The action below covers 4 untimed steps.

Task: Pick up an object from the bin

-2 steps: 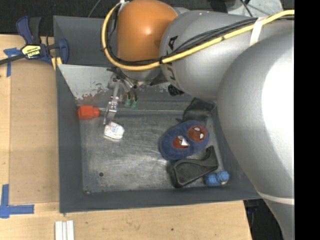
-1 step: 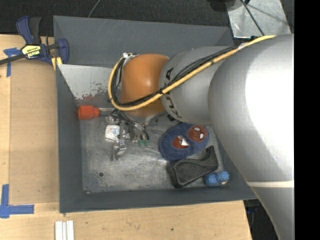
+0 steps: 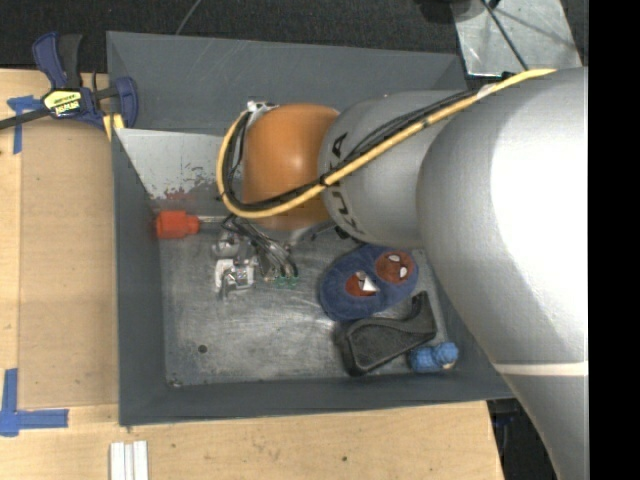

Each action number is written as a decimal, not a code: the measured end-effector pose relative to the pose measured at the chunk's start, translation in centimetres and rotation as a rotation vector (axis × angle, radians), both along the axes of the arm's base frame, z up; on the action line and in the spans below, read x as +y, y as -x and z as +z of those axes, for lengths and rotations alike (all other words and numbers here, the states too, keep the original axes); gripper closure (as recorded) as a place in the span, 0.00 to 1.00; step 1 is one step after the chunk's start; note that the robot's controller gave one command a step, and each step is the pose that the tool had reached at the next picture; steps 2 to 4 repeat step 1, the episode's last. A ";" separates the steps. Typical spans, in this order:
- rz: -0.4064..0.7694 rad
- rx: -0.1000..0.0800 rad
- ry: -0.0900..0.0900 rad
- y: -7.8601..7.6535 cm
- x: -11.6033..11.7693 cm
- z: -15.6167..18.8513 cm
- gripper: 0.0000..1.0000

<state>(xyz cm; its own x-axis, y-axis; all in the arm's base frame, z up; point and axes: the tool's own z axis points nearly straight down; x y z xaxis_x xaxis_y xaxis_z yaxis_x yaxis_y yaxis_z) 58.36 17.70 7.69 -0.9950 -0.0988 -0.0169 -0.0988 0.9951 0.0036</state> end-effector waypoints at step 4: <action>0.059 0.005 0.002 2.2 2.0 16.1 1.00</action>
Offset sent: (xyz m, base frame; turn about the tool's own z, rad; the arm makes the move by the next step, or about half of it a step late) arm -0.0240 0.0192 0.1555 -0.0611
